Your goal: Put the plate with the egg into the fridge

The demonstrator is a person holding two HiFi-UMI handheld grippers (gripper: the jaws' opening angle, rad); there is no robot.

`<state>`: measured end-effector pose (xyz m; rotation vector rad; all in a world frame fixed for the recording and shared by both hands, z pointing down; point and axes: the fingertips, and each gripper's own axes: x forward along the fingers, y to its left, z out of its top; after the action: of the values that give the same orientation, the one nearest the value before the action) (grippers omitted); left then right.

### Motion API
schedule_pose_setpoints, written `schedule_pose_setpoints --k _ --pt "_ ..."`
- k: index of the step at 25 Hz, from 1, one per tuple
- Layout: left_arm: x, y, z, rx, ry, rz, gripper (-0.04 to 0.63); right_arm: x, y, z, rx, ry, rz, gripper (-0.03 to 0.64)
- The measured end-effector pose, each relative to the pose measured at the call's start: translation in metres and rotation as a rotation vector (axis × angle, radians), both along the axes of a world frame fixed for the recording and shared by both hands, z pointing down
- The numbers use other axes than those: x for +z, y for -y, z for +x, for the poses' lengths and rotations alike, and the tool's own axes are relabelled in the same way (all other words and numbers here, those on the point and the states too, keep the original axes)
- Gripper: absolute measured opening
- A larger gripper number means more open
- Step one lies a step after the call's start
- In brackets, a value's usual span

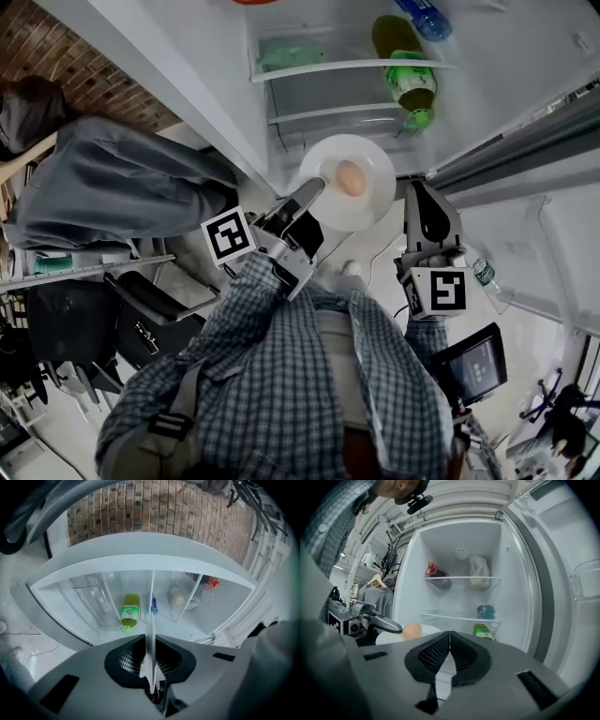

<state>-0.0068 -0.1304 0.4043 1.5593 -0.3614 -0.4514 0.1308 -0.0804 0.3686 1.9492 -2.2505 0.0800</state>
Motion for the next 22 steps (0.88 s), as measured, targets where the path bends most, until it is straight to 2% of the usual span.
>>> schedule_pose_setpoints --k 3,7,10,15,20,22 --pt "-0.002 0.0 0.008 -0.038 -0.007 -0.001 0.038 -0.013 0.005 0.003 -0.035 0.007 0.046 0.008" --pt "-0.005 0.0 0.016 -0.092 -0.009 0.004 0.038 -0.016 0.006 0.014 -0.08 -0.011 0.051 0.008" --pt "-0.009 -0.001 0.021 -0.128 -0.001 0.015 0.038 -0.018 0.006 0.022 -0.122 -0.059 0.064 0.008" --pt "-0.02 0.003 0.023 -0.191 -0.003 0.022 0.038 -0.023 0.007 0.033 -0.177 -0.193 0.083 0.008" --pt "-0.034 0.01 0.02 -0.26 -0.011 0.031 0.038 -0.024 0.011 0.027 -0.306 -0.461 0.087 0.009" --pt "-0.036 0.009 0.021 -0.275 -0.015 0.031 0.038 -0.021 0.008 0.022 -0.335 -0.532 0.092 0.009"
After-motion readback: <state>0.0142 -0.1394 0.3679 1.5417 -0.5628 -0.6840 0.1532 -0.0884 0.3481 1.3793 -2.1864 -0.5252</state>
